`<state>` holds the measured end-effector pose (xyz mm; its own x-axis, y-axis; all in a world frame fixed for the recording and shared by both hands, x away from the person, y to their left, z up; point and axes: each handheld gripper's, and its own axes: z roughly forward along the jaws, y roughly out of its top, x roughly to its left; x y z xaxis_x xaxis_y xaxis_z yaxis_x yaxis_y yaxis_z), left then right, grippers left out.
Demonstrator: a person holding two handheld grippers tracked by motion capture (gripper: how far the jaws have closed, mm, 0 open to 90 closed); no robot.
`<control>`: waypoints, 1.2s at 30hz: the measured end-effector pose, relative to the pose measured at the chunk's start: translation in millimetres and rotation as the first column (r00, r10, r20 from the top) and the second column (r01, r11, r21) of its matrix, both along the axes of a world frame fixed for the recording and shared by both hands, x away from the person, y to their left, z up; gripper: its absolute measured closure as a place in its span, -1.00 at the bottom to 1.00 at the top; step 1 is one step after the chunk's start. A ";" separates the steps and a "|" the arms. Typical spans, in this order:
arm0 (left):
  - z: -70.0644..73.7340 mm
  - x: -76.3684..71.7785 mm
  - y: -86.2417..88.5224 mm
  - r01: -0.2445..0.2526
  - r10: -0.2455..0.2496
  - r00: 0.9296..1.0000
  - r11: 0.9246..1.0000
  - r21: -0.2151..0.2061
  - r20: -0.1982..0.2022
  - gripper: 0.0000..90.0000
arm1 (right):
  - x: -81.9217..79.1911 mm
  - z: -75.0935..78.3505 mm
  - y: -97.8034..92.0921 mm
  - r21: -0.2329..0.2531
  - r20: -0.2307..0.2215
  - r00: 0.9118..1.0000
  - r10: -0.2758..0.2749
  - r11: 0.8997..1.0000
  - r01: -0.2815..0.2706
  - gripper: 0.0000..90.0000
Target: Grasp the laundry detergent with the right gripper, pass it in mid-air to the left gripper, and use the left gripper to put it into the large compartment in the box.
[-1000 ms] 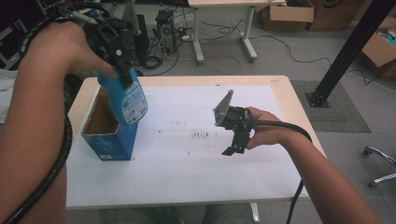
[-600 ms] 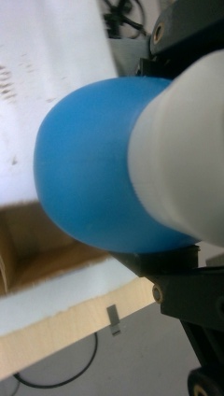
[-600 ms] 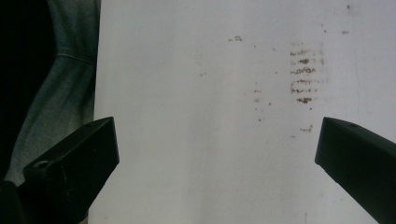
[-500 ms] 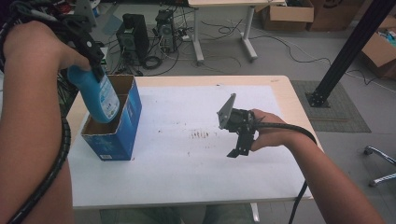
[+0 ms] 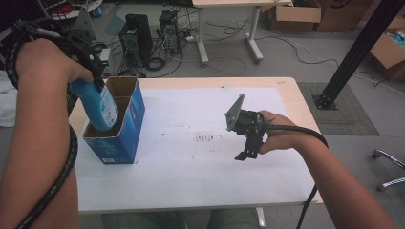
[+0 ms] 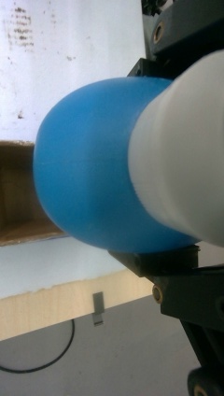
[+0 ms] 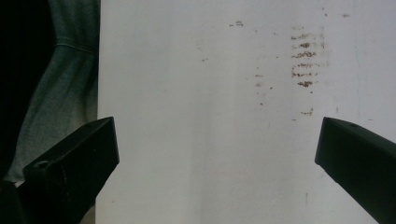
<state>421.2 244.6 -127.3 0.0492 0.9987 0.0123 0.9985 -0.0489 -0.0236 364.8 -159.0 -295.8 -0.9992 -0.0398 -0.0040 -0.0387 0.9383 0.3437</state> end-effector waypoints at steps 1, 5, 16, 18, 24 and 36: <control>-2.7 0.9 0.1 -0.002 0.002 1.000 1.000 0.000 0.001 -0.15 | 0.0 -0.1 -0.4 0.000 -0.001 1.000 0.001 1.000 -0.001 -1.00; -14.2 5.0 0.6 0.004 -0.004 1.000 1.000 0.001 0.005 -0.15 | 0.3 -0.8 -2.8 0.001 -0.005 1.000 -0.007 1.000 0.007 -1.00; -57.2 15.3 0.0 0.008 -0.008 0.999 1.000 0.004 -0.031 -0.15 | 0.2 -4.7 -8.2 0.006 -0.010 1.000 -0.018 1.000 0.018 -1.00; -64.2 16.7 1.2 0.011 -0.011 0.999 1.000 0.000 -0.035 -0.15 | 0.1 -5.1 -8.7 0.006 -0.012 1.000 -0.020 1.000 0.020 -1.00; -84.5 20.2 2.0 0.010 -0.010 0.999 1.000 -0.001 -0.043 -0.15 | 0.2 -5.5 -10.3 0.010 -0.008 1.000 -0.017 1.000 0.017 -1.00; -116.2 24.4 4.2 0.002 -0.002 0.999 1.000 0.001 -0.055 -0.15 | 1.6 -12.1 -11.5 0.010 -0.018 1.000 -0.015 1.000 0.015 -1.00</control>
